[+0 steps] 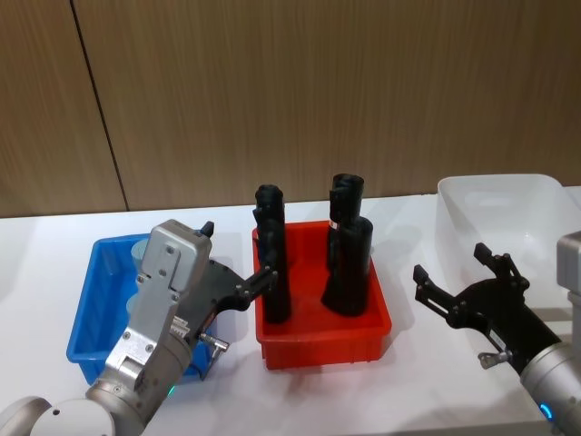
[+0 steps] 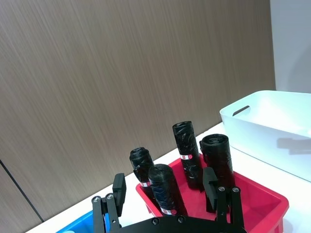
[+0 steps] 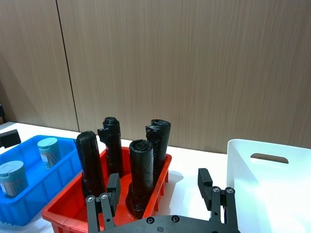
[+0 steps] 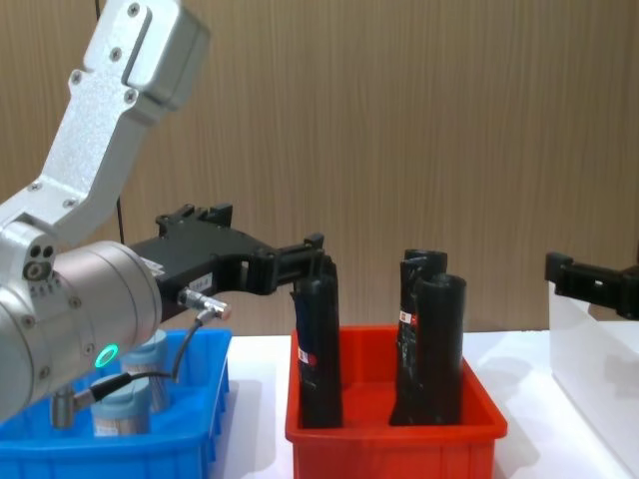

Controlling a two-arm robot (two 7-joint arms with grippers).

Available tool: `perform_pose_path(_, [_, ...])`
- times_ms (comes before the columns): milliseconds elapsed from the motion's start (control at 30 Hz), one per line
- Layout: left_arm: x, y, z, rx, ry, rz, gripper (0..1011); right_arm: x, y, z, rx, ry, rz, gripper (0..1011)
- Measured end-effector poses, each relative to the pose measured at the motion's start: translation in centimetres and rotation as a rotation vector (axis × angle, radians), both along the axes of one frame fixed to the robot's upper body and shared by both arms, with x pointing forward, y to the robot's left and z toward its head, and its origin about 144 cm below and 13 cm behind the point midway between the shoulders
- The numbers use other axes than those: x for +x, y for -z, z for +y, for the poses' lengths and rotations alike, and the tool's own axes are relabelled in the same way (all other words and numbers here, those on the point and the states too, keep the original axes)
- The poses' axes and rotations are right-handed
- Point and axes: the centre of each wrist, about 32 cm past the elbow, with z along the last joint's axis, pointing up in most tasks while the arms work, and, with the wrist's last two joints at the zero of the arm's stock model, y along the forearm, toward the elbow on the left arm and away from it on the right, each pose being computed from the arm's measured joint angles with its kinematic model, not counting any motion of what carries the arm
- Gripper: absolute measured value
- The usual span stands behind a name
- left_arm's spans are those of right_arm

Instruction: Pick the cotton swabs from the blue box and place them into the white box.

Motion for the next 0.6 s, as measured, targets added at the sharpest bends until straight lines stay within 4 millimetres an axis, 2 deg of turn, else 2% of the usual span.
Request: perform_pose_path(600, [0.00, 0.00, 0.00, 0.000, 0.000, 0.000, 1000, 0.00, 0.00, 0.00, 0.000, 0.000, 0.000, 1002])
